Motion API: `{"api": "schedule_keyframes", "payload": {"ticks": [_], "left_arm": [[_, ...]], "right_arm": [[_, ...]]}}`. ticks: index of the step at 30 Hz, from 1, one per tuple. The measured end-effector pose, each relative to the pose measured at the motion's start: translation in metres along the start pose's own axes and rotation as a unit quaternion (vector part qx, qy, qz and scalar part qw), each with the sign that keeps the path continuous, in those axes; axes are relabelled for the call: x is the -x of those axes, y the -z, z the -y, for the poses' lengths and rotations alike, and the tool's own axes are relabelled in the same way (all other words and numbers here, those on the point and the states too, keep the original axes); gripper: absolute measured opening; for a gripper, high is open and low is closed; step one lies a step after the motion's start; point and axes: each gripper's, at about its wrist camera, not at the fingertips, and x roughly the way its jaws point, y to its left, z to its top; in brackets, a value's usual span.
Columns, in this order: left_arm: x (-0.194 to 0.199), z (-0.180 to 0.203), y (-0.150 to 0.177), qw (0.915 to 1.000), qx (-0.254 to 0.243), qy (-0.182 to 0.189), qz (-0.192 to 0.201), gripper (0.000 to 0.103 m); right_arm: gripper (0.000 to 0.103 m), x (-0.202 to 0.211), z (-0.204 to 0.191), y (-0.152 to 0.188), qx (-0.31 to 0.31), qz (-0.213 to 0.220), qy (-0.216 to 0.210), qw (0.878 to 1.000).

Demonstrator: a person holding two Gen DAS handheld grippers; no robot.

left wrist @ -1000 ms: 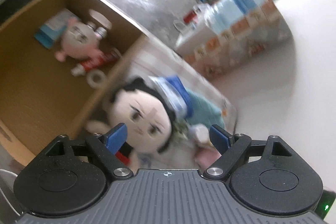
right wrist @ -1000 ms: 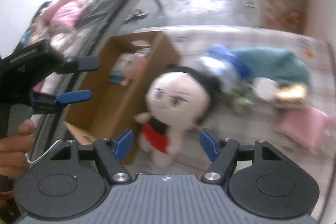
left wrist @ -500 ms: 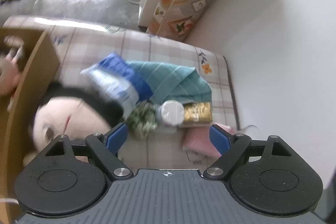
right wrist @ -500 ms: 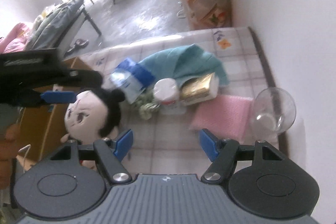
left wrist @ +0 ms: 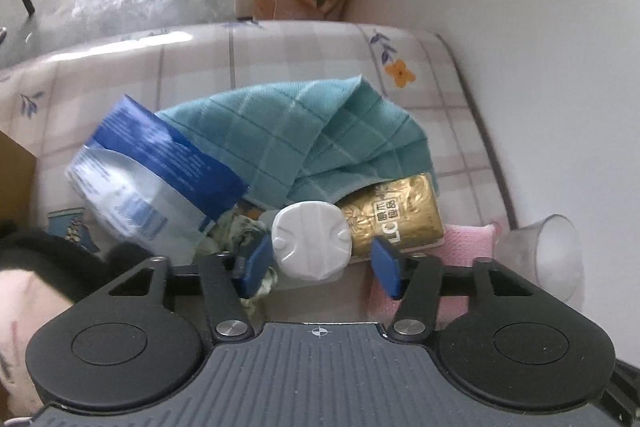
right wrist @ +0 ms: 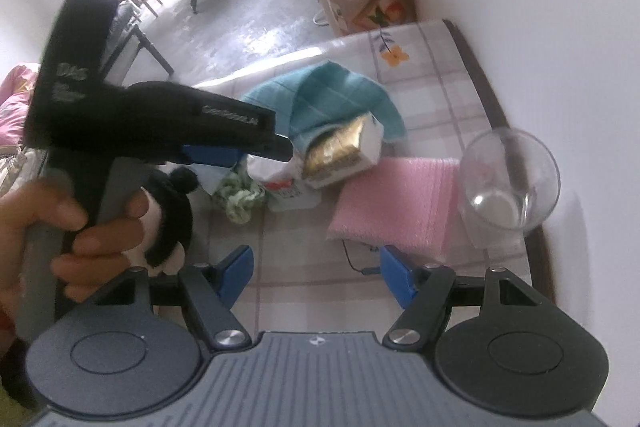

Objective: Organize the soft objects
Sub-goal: 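Close the left tool on the white yogurt cup lid, then lift the yogurt cup with the left tool toward the right tool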

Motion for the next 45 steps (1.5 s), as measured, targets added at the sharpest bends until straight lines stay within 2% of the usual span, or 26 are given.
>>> {"api": "schedule_keyframes", "payload": {"ticks": [1, 3, 4, 6, 8, 9, 11, 13, 14, 15, 16, 17, 19, 22, 24, 27, 31, 37, 40, 43, 45], "left_arm": [[-0.006, 0.000, -0.001, 1.0000, 0.004, 0.000, -0.005, 0.045], [-0.009, 0.002, -0.001, 0.9999, 0.002, -0.015, 0.004, 0.031], [-0.010, 0.003, -0.002, 0.9998, -0.001, -0.020, 0.007, 0.031], [-0.012, 0.000, -0.004, 0.9995, 0.005, -0.030, 0.008, 0.013], [-0.008, -0.008, -0.005, 0.9993, 0.026, -0.023, 0.011, 0.001], [-0.005, -0.011, -0.005, 0.9992, 0.030, -0.022, 0.014, 0.001], [0.000, -0.018, -0.006, 0.9990, 0.040, -0.012, 0.017, 0.002], [0.007, -0.022, -0.007, 0.9986, 0.050, -0.001, 0.020, 0.009], [0.009, -0.022, -0.009, 0.9986, 0.049, -0.001, 0.020, 0.026], [0.009, -0.021, -0.010, 0.9987, 0.049, 0.002, 0.015, 0.058], [0.006, -0.020, -0.012, 0.9988, 0.048, 0.004, 0.007, 0.074], [0.002, -0.018, -0.013, 0.9990, 0.045, 0.005, -0.003, 0.083], [-0.004, -0.012, -0.013, 0.9994, 0.032, -0.010, -0.012, 0.078], [-0.014, 0.001, -0.011, 0.9992, -0.011, -0.037, -0.008, 0.063], [-0.025, 0.003, -0.010, 0.9988, -0.007, -0.046, -0.016, 0.049], [-0.035, -0.001, -0.009, 0.9990, 0.013, -0.038, -0.021, 0.046], [-0.032, -0.002, -0.004, 0.9985, 0.025, -0.046, -0.016, 0.046], [0.002, -0.015, 0.011, 0.9977, 0.065, -0.007, -0.015, 0.046], [0.024, -0.023, 0.019, 0.9951, 0.093, 0.034, -0.011, 0.046], [0.041, -0.035, 0.025, 0.9875, 0.134, 0.082, -0.020, 0.046], [0.049, -0.045, 0.030, 0.9791, 0.164, 0.117, -0.027, 0.046]], "right_arm": [[0.072, -0.001, 0.002, 0.001, -0.002, -0.002, 0.000, 1.000], [0.072, -0.002, 0.004, 0.003, -0.004, -0.005, -0.001, 1.000], [0.072, -0.002, 0.005, 0.003, -0.005, -0.007, -0.001, 1.000], [0.072, -0.003, 0.007, 0.004, -0.008, -0.010, -0.002, 1.000], [0.072, -0.004, 0.007, 0.004, -0.009, -0.010, -0.005, 1.000], [0.072, -0.004, 0.007, 0.005, -0.010, -0.010, -0.006, 1.000], [0.072, -0.005, 0.007, 0.004, -0.013, -0.011, -0.010, 1.000], [0.072, -0.005, 0.007, 0.004, -0.015, -0.012, -0.013, 1.000], [0.072, -0.005, 0.006, 0.004, -0.016, -0.013, -0.014, 1.000], [0.072, -0.005, 0.006, 0.004, -0.015, -0.013, -0.015, 1.000], [0.072, -0.005, 0.005, 0.003, -0.015, -0.014, -0.016, 1.000], [0.072, -0.005, 0.004, 0.003, -0.014, -0.013, -0.017, 1.000], [0.072, -0.004, 0.003, 0.003, -0.011, -0.014, -0.019, 1.000], [0.072, -0.006, 0.002, 0.004, -0.005, -0.019, -0.020, 1.000], [0.072, -0.006, 0.002, 0.005, -0.004, -0.020, -0.021, 1.000], [0.072, -0.007, 0.002, 0.008, -0.003, -0.024, -0.024, 0.999], [0.072, -0.007, 0.001, 0.010, -0.003, -0.025, -0.029, 0.999], [0.072, -0.009, 0.003, 0.010, -0.013, -0.024, -0.041, 0.999], [0.072, -0.009, 0.007, 0.010, -0.022, -0.019, -0.048, 0.998], [0.073, -0.007, 0.006, 0.009, -0.010, -0.011, -0.047, 0.999], [0.073, -0.006, 0.003, 0.007, 0.004, -0.004, -0.051, 0.999]]}}
